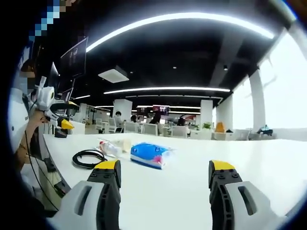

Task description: Arrange the tabletop items into an orderly group along one side of the table until the central work area is clear of visible clutter.

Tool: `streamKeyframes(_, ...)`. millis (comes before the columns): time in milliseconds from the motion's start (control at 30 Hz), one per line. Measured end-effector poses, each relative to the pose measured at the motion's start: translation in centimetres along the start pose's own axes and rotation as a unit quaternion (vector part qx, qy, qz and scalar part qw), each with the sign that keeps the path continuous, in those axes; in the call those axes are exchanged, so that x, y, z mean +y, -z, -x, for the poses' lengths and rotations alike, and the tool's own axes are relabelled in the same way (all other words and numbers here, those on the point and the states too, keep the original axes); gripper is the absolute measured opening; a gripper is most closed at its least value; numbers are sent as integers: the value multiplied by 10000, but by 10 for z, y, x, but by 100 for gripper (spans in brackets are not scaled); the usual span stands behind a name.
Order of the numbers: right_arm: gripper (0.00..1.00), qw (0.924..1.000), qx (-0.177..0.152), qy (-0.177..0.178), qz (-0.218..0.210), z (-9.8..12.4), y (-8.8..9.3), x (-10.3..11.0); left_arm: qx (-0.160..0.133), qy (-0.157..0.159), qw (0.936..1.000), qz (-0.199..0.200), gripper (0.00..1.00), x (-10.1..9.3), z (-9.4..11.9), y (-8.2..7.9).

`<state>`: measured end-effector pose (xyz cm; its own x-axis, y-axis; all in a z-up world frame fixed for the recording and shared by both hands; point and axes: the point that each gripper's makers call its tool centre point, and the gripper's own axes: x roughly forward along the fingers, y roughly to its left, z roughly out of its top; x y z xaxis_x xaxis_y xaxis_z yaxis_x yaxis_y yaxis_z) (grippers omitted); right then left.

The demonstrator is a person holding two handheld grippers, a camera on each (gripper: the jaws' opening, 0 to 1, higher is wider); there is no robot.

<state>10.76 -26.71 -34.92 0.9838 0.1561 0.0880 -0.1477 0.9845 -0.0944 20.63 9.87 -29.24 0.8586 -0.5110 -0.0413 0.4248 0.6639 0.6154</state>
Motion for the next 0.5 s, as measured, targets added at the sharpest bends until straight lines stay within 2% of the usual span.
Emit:
streamKeyframes(100, 72, 10000, -23, -23, -9, -2, -1, 1, -81, 237, 9996, 93, 80, -7, -7, -4)
streamKeyframes(167, 72, 10000, -71, -39, -19, -3, -4, 2, -68, 272, 9996, 76, 80, -9, -11, -5)
streamKeyframes(267, 72, 9999, -146, -73, -1, -4, -8, 3, 94, 336, 9991, -232, 80, -12, -20, -3)
streamKeyframes(333, 72, 9999, -55, -134, 34, -5, -6, 5, 130, 306, 9987, -382, 80, -12, -25, -5)
streamKeyframes(500, 73, 9996, 229, -33, 179, -6, 5, 1, 98, 208, 9970, -744, 78, -13, -31, -13)
